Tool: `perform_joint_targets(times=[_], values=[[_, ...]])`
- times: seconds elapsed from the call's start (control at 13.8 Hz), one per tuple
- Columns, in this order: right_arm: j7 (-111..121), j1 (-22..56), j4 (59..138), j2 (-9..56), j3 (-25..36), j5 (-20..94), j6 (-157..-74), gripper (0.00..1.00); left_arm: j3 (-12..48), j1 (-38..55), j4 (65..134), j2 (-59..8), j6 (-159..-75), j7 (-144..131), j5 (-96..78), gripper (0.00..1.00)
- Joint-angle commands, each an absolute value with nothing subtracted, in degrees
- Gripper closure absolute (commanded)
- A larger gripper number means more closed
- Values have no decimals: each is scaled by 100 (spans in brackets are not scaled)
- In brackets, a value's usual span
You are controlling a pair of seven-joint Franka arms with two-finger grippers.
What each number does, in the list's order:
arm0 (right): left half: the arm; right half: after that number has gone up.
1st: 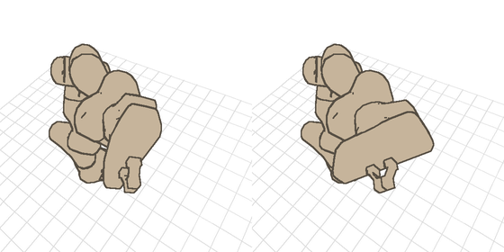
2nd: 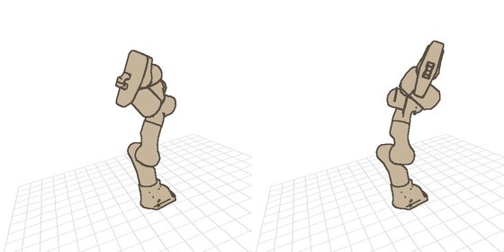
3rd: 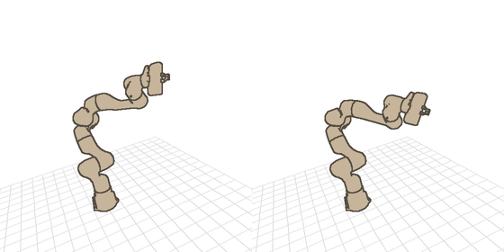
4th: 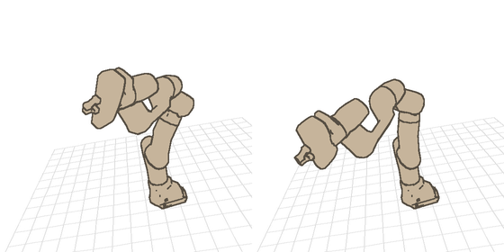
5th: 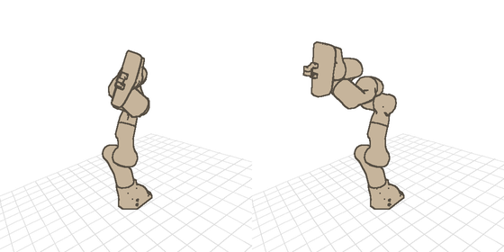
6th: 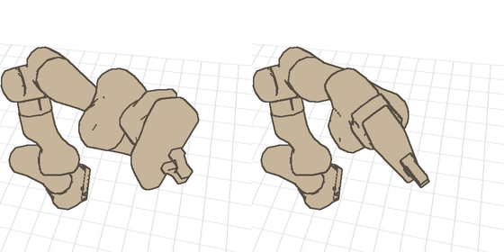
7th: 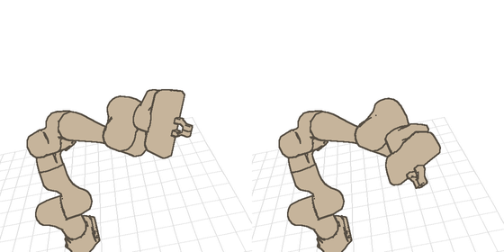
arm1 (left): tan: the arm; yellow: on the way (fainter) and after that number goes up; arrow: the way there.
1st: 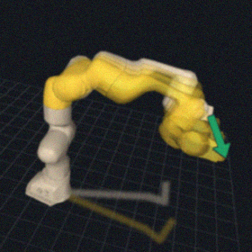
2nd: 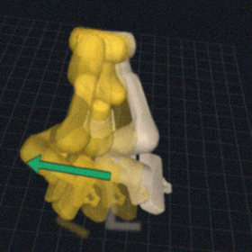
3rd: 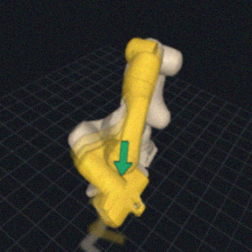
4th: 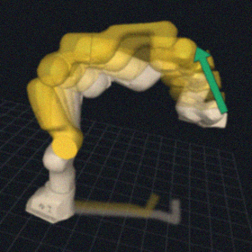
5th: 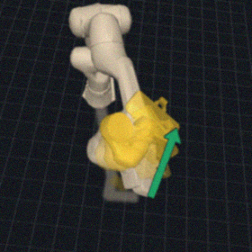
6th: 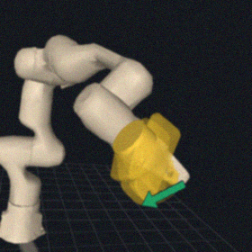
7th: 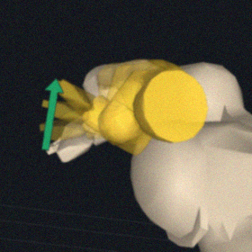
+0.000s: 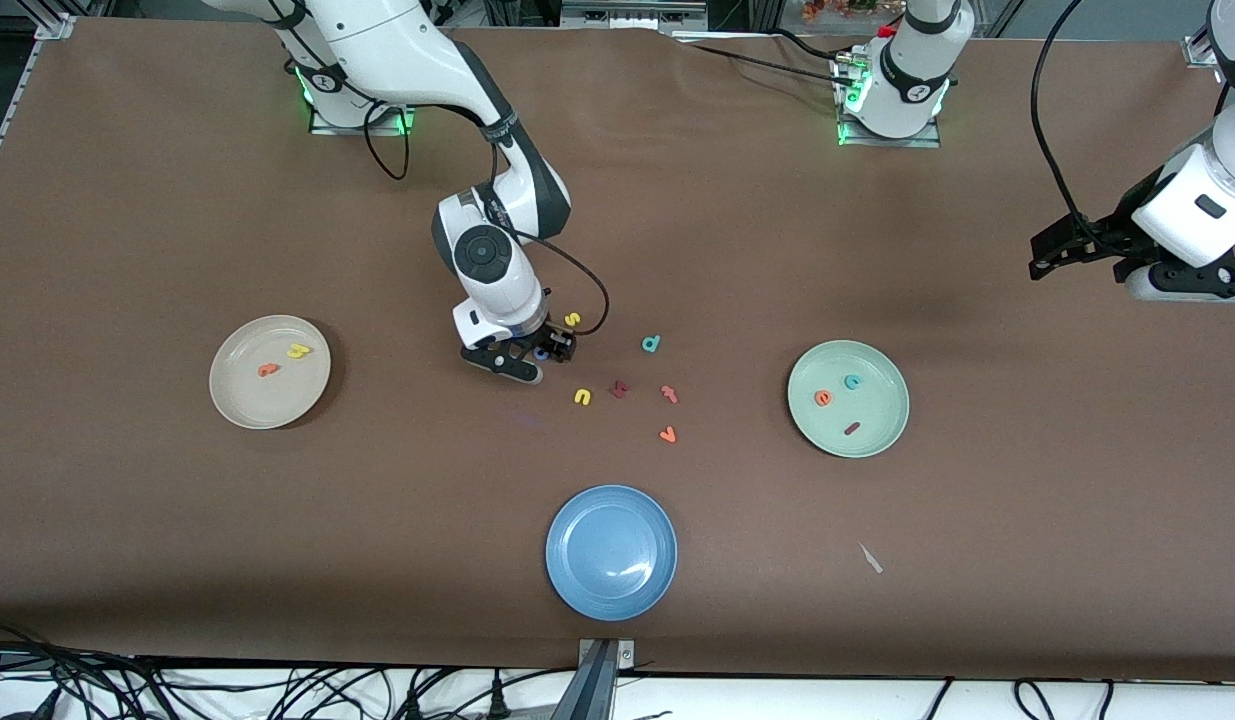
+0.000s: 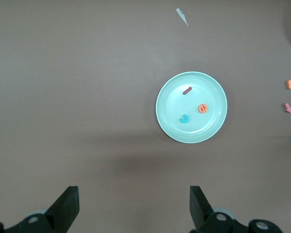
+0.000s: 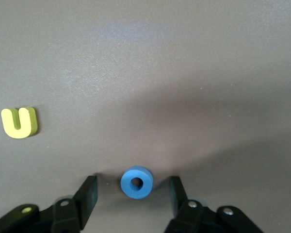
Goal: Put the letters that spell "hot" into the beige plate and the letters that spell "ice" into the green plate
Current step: 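Lift the blue ring with the right gripper and carry it toward the beige plate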
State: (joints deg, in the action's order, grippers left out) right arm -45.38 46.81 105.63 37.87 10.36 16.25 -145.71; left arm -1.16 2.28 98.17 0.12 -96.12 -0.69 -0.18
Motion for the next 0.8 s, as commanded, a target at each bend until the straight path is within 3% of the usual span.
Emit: perform_joint_targets(times=[0.0, 0.72], values=[[-4570, 4711, 10424, 3902, 1028, 1784, -14537, 40, -141, 264, 9967, 105, -9721, -149, 97, 0], [-4562, 4641, 10415, 3911, 1037, 1784, -14546, 52, -123, 264, 9923, 88, -9466, -185, 105, 0]])
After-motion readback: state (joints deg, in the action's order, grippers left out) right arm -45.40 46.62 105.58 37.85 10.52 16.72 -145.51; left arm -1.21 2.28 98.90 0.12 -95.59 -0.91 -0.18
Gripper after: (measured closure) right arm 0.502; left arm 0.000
